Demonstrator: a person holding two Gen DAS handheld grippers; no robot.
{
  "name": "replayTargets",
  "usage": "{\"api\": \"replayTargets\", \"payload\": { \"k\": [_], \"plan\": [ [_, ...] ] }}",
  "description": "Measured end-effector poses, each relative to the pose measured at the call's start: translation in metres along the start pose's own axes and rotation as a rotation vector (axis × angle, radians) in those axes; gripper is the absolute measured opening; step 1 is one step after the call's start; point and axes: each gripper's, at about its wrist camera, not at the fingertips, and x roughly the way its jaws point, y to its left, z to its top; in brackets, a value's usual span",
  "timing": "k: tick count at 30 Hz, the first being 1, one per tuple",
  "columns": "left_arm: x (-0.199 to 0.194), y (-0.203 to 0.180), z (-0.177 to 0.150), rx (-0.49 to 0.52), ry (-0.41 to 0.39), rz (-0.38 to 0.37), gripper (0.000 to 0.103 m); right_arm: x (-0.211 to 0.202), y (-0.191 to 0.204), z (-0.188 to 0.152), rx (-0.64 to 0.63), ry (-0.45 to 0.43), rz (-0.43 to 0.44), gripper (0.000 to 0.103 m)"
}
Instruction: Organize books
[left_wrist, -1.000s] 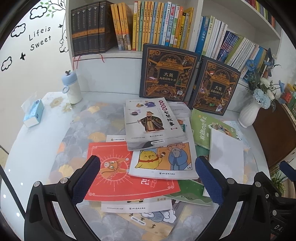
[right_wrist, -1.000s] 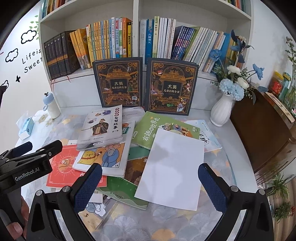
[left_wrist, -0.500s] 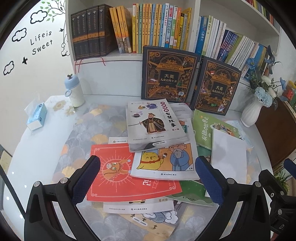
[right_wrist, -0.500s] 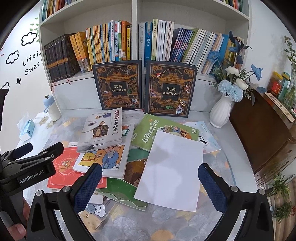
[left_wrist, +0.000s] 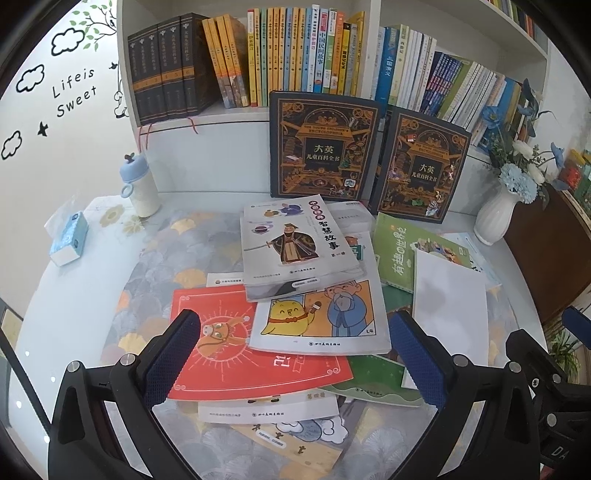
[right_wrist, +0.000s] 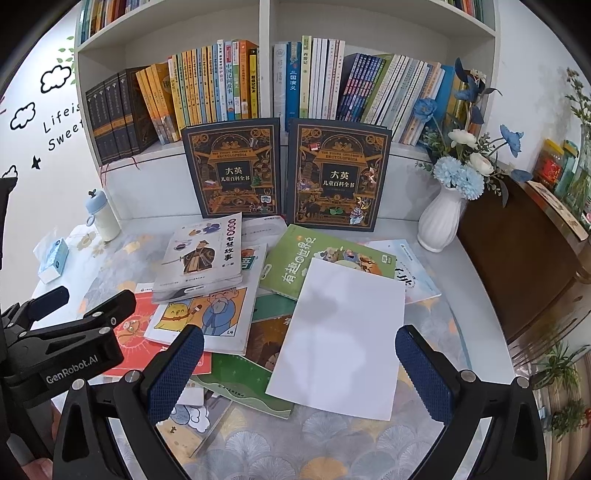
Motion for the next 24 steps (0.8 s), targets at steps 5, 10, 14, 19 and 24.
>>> {"api": "replayTargets", "payload": {
  "k": [5,10,14,19,24],
  "plan": [
    [0.0000,-0.0019,0.0006,0.004,0.001,-0.005,0.102,-0.0001,0.0008,0.0000,-0.003,0.001,0.004,0.103],
    [0.0021,-0.0020,0.0004,-0.002,0.008,-0.018,0.102,-0.0002,0.0012,0.0000,-0.002,0.000,0.003,0.103],
    [0.0028,-0.0037,-0.0004,0.002,0.010,-0.016,0.102,-0.0001,0.0004,-0.0003,0.002,0.002,0.001,0.103],
    [0.0013,-0.0075,-0.0019,0.011,0.006,-0.019,0.102,-0.0007,-0.0018,-0.0002,0.005,0.000,0.000,0.103],
    [0.0012,-0.0092,-0.0019,0.016,0.007,-0.018,0.102,-0.0060,0.0001,0.0002,0.001,-0.016,0.006,0.103]
  ]
}}
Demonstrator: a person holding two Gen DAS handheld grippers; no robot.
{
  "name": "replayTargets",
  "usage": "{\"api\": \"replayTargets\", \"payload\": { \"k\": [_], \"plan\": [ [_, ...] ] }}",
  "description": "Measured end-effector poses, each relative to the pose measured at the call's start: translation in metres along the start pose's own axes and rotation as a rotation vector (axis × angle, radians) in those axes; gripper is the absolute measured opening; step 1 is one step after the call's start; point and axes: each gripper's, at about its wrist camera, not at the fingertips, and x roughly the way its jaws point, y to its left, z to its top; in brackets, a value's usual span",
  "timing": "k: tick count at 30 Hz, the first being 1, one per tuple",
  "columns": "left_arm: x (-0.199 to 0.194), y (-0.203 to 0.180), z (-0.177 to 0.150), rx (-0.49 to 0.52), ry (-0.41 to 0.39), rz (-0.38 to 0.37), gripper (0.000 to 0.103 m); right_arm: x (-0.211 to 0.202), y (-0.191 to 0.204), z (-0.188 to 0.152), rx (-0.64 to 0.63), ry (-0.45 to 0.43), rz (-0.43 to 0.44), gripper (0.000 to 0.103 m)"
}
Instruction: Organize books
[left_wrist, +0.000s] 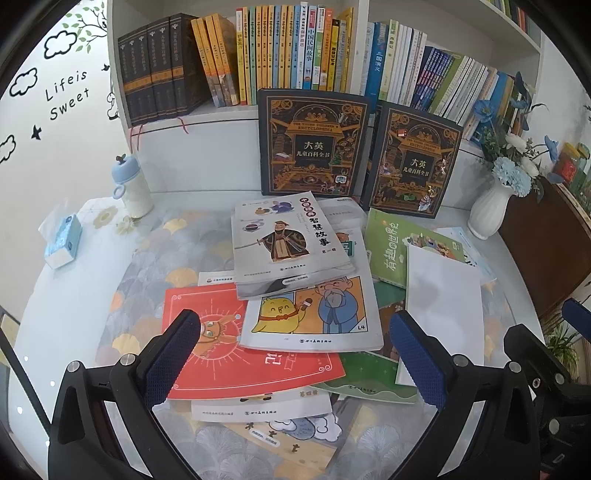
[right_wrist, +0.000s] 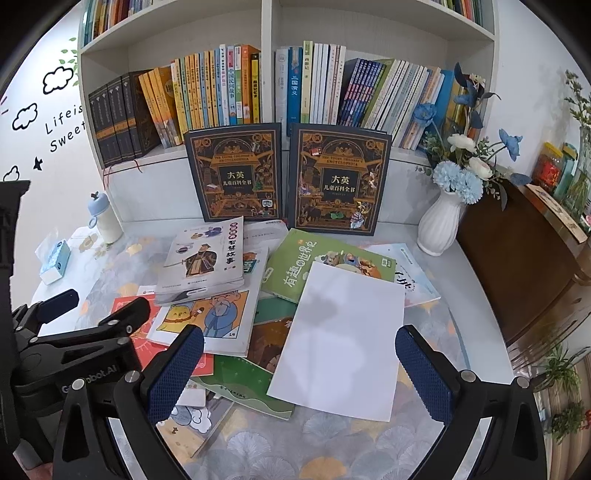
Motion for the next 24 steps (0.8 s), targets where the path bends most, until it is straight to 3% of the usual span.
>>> {"api": "replayTargets", "payload": {
  "k": [24],
  "plan": [
    [0.002,0.004,0.004,-0.005,0.006,-0.002,0.102,0.006,0.013,0.002,-0.039,0.018,-0.016,0.103]
  ]
}}
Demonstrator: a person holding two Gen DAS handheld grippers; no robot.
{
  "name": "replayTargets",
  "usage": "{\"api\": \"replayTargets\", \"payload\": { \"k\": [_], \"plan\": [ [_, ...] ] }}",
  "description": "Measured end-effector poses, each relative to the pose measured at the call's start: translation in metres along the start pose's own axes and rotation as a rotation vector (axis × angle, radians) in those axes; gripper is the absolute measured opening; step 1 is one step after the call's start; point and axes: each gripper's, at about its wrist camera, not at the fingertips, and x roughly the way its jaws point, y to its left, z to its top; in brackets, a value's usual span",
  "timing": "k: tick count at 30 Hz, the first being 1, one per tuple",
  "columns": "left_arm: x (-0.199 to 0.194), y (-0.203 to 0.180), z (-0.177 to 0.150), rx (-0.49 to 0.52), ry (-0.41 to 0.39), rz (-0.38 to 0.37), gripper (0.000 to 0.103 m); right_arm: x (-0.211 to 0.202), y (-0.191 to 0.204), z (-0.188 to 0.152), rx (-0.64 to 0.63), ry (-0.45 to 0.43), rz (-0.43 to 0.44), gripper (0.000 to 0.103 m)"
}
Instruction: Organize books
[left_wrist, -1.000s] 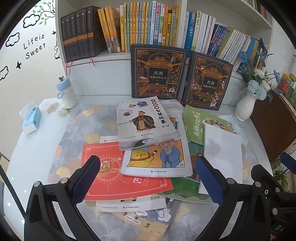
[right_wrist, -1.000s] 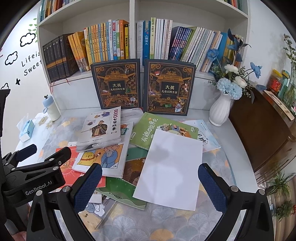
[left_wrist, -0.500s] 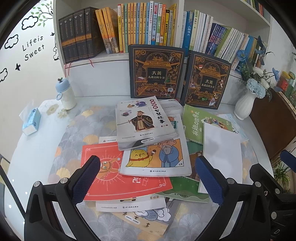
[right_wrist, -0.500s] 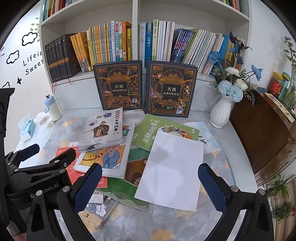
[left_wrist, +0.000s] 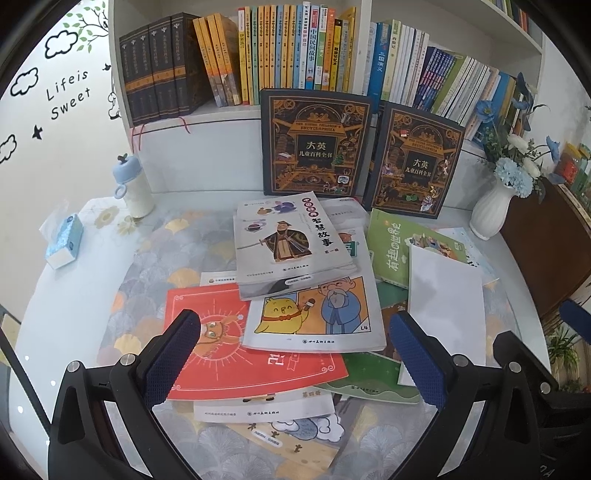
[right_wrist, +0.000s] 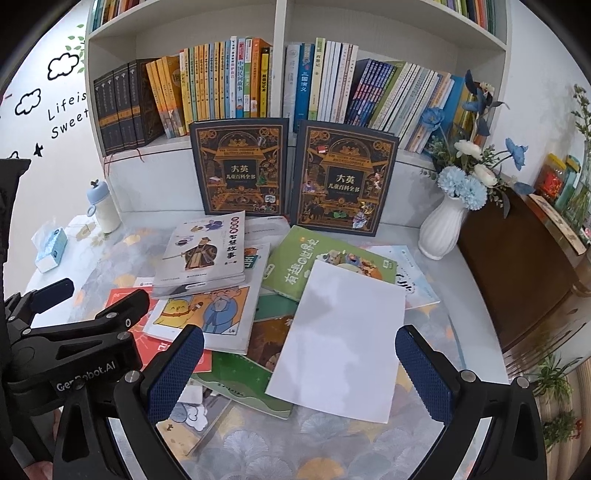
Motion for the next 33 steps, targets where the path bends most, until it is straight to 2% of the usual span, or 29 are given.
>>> {"api": "replayTargets", "payload": {
  "k": [4,7,9,12,13,16,18,20,21,24,27,33],
  "plan": [
    [-0.003,0.005,-0.003,-0.006,-0.013,-0.011,0.102,-0.001,0.000,-0.002,0.011,-0.004,0.021,0.103],
    [0.004,0.009,-0.026,0.034,-0.003,-0.014,0.102,0.006,-0.002,-0.023,0.021,-0.011,0.014,0.103],
    [0.016,0.013,-0.050,0.074,0.019,-0.016,0.102,0.022,0.002,-0.052,-0.031,0.028,0.017,0.103],
    [0.042,0.020,-0.100,0.146,0.104,-0.012,0.102,0.055,0.004,-0.106,-0.092,0.118,0.025,0.103],
    [0.048,0.025,-0.111,0.130,0.121,-0.012,0.102,0.070,0.004,-0.126,-0.083,0.145,0.021,0.103],
    [0.065,0.038,-0.140,0.063,0.130,-0.004,0.102,0.103,0.007,-0.158,-0.083,0.203,0.002,0.103],
    [0.077,0.042,-0.153,0.037,0.140,0.012,0.102,0.115,0.011,-0.167,-0.096,0.185,-0.009,0.103],
    [0.086,0.044,-0.162,0.030,0.152,0.032,0.103,0.112,0.009,-0.171,-0.064,0.111,0.007,0.103],
    [0.086,0.045,-0.163,0.016,0.133,0.013,0.103,0.113,0.008,-0.175,-0.048,0.101,0.012,0.103],
    [0.086,0.052,-0.167,-0.030,0.093,-0.023,0.103,0.114,0.000,-0.176,-0.001,0.105,0.048,0.103],
    [0.085,0.050,-0.171,-0.027,0.060,-0.021,0.103,0.113,0.004,-0.177,-0.006,0.100,0.030,0.103],
    [0.086,0.053,-0.172,-0.037,0.054,-0.039,0.103,0.115,0.009,-0.176,-0.003,0.101,0.032,0.103]
  ]
}}
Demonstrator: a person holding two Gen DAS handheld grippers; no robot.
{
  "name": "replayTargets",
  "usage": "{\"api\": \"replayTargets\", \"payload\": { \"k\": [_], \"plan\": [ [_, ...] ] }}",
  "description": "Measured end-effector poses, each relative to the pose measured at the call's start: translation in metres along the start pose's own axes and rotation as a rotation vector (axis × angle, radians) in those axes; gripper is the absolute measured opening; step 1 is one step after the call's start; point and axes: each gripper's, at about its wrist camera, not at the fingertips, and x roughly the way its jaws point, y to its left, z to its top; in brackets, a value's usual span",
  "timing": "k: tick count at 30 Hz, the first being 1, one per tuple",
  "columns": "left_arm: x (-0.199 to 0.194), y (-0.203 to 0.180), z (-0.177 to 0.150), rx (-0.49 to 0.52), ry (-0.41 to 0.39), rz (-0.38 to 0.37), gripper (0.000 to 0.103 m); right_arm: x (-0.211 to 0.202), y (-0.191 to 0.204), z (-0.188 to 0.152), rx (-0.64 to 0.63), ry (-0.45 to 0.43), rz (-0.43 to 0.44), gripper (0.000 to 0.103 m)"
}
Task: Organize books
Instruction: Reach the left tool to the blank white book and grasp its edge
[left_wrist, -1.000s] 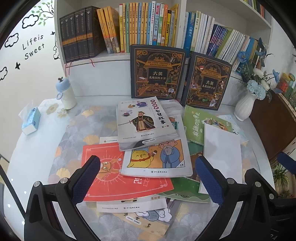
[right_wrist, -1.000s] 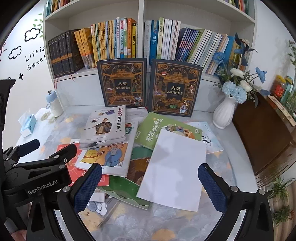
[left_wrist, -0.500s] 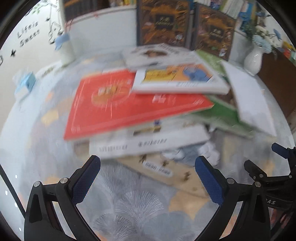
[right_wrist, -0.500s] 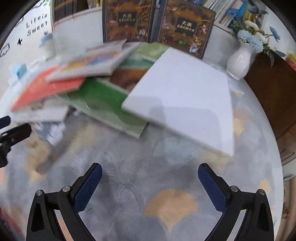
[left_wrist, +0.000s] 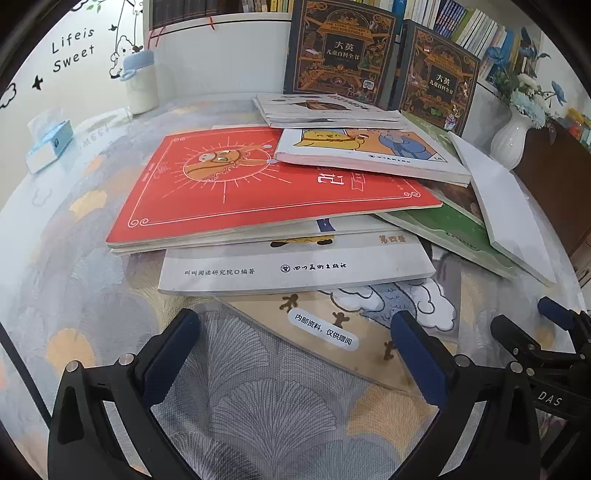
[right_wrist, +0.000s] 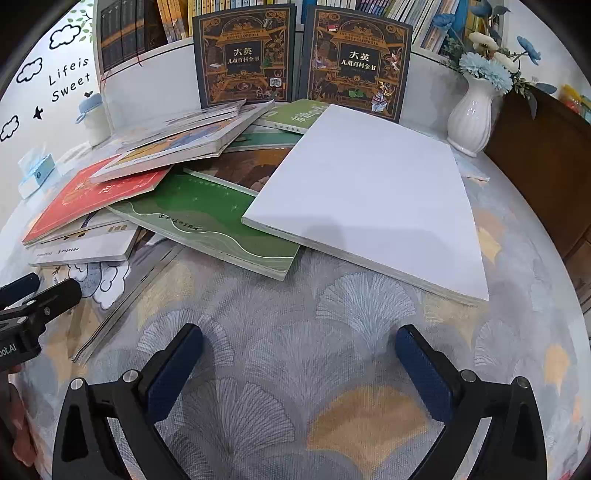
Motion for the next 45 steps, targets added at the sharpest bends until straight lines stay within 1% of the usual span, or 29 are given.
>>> {"api": "replayTargets", "payload": {
  "k": [3,5,7,9,10,11,12,13,14,16,17,18,19,21,23,24,26,27,29,30,31,32,33,34,35,36,39,42,45],
  "plan": [
    [-0.001,0.003,-0.001,0.011,0.002,0.006,0.103,0.001,0.000,0.000,0.000,0.000,0.001,0.103],
    [-0.001,0.000,0.000,0.030,0.013,-0.003,0.103,0.003,-0.005,0.001,0.009,0.002,0.020,0.103],
    [-0.002,-0.002,0.001,0.069,0.042,-0.019,0.103,0.004,-0.010,0.004,0.019,0.011,0.048,0.103],
    [-0.005,-0.007,0.004,0.105,0.105,-0.044,0.101,0.005,-0.008,0.007,-0.018,0.033,0.059,0.103],
    [-0.008,-0.011,0.007,0.121,0.131,-0.063,0.101,0.005,-0.012,0.009,-0.032,0.058,0.091,0.103],
    [-0.013,-0.016,0.011,0.135,0.134,-0.080,0.101,0.003,-0.017,0.012,-0.033,0.076,0.126,0.103],
    [-0.024,-0.024,0.018,0.156,0.108,-0.095,0.101,-0.001,-0.023,0.013,-0.021,0.087,0.157,0.099],
    [-0.032,-0.032,0.024,0.177,0.081,-0.097,0.101,-0.009,-0.036,0.016,0.010,0.096,0.205,0.095],
    [-0.039,-0.041,0.030,0.202,0.054,-0.093,0.101,-0.016,-0.044,0.017,0.022,0.098,0.235,0.095],
    [-0.052,-0.068,0.045,0.278,-0.019,-0.097,0.101,-0.034,-0.067,0.025,0.048,0.048,0.237,0.095],
    [-0.052,-0.082,0.053,0.314,-0.035,-0.116,0.101,-0.042,-0.081,0.032,0.059,0.008,0.219,0.095],
    [-0.046,-0.102,0.065,0.353,-0.032,-0.155,0.101,-0.047,-0.094,0.039,0.073,-0.024,0.201,0.096],
    [-0.036,-0.114,0.073,0.362,-0.017,-0.174,0.101,-0.047,-0.110,0.047,0.098,-0.045,0.182,0.096],
    [-0.013,-0.134,0.088,0.359,0.022,-0.177,0.100,-0.035,-0.147,0.063,0.194,-0.055,0.173,0.096],
    [0.012,-0.155,0.101,0.357,0.059,-0.189,0.094,-0.020,-0.169,0.071,0.259,-0.043,0.218,0.096],
    [0.018,-0.159,0.102,0.350,0.066,-0.199,0.090,-0.009,-0.180,0.075,0.287,-0.030,0.254,0.096],
    [0.033,-0.172,0.109,0.329,0.082,-0.237,0.087,0.008,-0.190,0.080,0.315,-0.004,0.290,0.094],
    [0.038,-0.177,0.111,0.324,0.076,-0.237,0.086,0.016,-0.193,0.081,0.318,0.008,0.297,0.089],
    [0.043,-0.190,0.114,0.348,0.050,-0.202,0.082,0.033,-0.194,0.081,0.321,0.029,0.333,0.077],
    [0.046,-0.196,0.113,0.366,0.046,-0.185,0.063,0.046,-0.193,0.080,0.326,0.058,0.378,0.060],
    [0.052,-0.202,0.111,0.374,0.076,-0.198,0.036,0.057,-0.192,0.078,0.341,0.093,0.386,0.056],
    [0.062,-0.205,0.109,0.355,0.140,-0.242,0.038,0.061,-0.190,0.077,0.342,0.080,0.388,0.056],
    [0.068,-0.202,0.107,0.321,0.171,-0.257,0.037,0.060,-0.189,0.077,0.329,0.055,0.383,0.056],
    [0.067,-0.202,0.106,0.310,0.142,-0.265,0.037,0.061,-0.189,0.076,0.330,0.059,0.385,0.055],
    [0.066,-0.202,0.105,0.314,0.135,-0.264,0.037,0.061,-0.190,0.076,0.340,0.054,0.389,0.054],
    [0.065,-0.203,0.103,0.310,0.131,-0.264,0.037,0.061,-0.191,0.074,0.345,0.059,0.388,0.052],
    [0.057,-0.207,0.094,0.338,0.141,-0.254,0.037,0.052,-0.185,0.067,0.323,0.074,0.364,0.052],
    [0.042,-0.204,0.074,0.387,0.144,-0.245,0.037,0.037,-0.176,0.052,0.272,0.089,0.339,0.052],
    [0.021,-0.185,0.042,0.406,0.181,-0.278,0.037,0.011,-0.167,0.024,0.216,0.110,0.371,0.053]
  ]
}}
